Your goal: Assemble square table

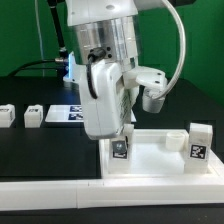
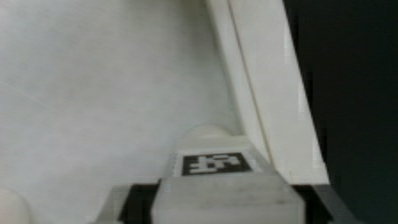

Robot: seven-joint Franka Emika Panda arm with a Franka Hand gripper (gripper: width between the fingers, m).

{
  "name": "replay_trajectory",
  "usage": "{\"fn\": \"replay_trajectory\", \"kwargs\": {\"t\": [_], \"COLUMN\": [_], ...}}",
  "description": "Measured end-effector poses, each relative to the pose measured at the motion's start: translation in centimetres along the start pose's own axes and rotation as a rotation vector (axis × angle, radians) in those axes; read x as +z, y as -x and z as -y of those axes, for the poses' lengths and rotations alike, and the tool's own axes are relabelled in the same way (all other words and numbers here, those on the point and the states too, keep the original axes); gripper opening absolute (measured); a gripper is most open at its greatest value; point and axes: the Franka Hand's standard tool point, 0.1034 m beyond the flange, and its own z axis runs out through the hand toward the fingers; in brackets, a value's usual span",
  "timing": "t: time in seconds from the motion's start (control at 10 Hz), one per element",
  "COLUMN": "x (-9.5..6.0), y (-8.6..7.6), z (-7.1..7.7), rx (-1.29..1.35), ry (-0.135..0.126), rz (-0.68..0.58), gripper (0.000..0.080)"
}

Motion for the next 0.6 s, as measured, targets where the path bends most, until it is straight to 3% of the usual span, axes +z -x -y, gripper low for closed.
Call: {"fn": "replay_trajectory", "kwargs": {"t": [0.2, 0.3, 0.4, 0.6], "x": [0.0, 0.0, -0.6, -1.8], "y": [0.1, 0.2, 0.7, 1.0], "z": [0.0, -0.1, -0.3, -1.4], "rx": [-0.003, -0.015, -0.06, -0.178], "ry": [0.0, 0.0, -0.003, -0.013], "rz": [0.0, 0.0, 0.005, 0.009], "gripper": [0.0525, 0.0525, 0.0627, 0.0643]}}
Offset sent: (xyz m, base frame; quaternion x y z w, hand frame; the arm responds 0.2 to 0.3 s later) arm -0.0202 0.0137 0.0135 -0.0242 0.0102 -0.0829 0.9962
